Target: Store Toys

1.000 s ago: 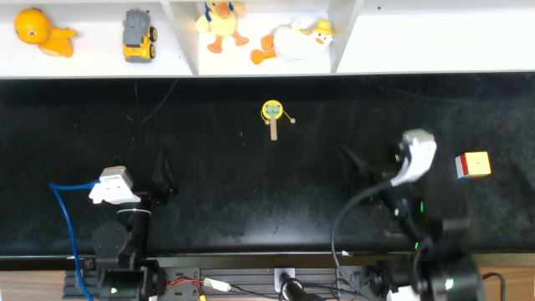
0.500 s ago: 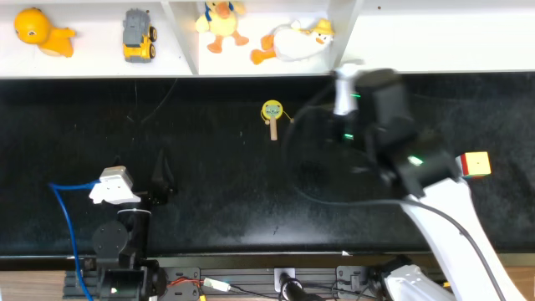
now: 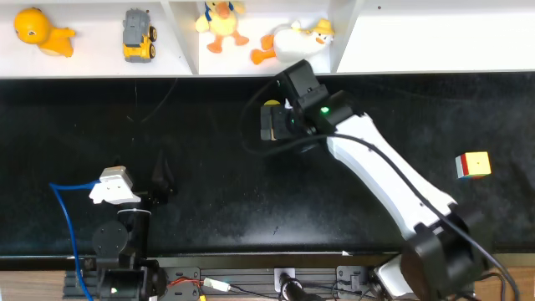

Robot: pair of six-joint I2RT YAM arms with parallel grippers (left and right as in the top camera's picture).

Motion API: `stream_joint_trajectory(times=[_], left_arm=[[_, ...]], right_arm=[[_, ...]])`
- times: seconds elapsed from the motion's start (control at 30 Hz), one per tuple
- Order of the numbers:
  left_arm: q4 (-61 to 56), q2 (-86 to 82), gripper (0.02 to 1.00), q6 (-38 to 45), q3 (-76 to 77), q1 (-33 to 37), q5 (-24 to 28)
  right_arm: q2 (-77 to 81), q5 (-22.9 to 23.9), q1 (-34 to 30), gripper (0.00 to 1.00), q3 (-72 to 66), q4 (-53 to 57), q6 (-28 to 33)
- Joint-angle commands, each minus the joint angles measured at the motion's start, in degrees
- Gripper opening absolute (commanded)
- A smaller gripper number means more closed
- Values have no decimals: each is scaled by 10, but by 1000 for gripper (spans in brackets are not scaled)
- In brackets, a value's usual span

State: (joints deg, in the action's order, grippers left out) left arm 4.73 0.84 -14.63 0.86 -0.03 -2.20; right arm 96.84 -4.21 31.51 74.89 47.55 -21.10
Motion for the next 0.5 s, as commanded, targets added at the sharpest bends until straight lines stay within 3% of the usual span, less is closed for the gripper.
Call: stream_joint_trajectory(times=[0.03,0.5], left_arm=[[0,-7,998,11,-4,-3,2],[0,-7,998,11,-4,-3,2]], right_arm=[[43,-19,5,996,12,-16,8],[126,15,27,998,32,-22,-1]])
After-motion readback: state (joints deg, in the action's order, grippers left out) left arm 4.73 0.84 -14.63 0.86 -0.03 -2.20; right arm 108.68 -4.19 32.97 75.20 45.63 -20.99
